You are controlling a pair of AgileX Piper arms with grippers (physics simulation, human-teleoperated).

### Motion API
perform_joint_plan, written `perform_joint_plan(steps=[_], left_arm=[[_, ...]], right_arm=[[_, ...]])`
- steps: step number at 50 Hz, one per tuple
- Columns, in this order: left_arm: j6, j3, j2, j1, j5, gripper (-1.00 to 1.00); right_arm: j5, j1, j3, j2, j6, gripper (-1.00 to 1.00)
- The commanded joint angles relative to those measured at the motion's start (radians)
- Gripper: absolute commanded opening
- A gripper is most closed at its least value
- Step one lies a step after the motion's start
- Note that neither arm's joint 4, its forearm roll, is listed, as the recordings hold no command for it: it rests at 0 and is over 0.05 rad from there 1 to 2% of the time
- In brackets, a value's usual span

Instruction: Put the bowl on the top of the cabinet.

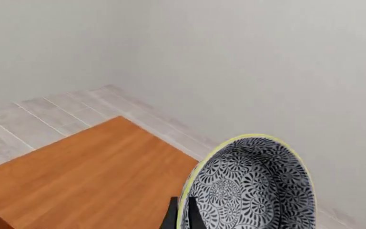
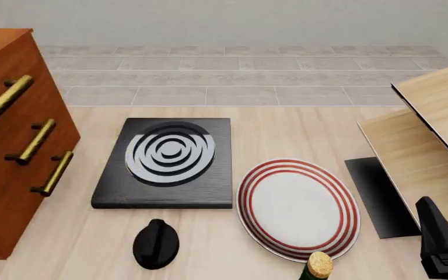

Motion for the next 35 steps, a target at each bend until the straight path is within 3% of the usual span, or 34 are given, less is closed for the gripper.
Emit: perform_joint_plan(steps=[1,15,35], left_arm=[[-0.061,-0.005,0.031,0.062,-0.027,-1.00],[-0.170,0.009,0.081,0.135,-0.059,-1.00],[-0.234,0.010,0.160,0.226,-0.089,-1.00]], right_arm=[[0.000,0.000,0.000,0.000,0.000,1.00],[0.000,0.000,0.000,0.000,0.000,1.00],[0.000,0.000,0.000,0.000,0.000,1.00]])
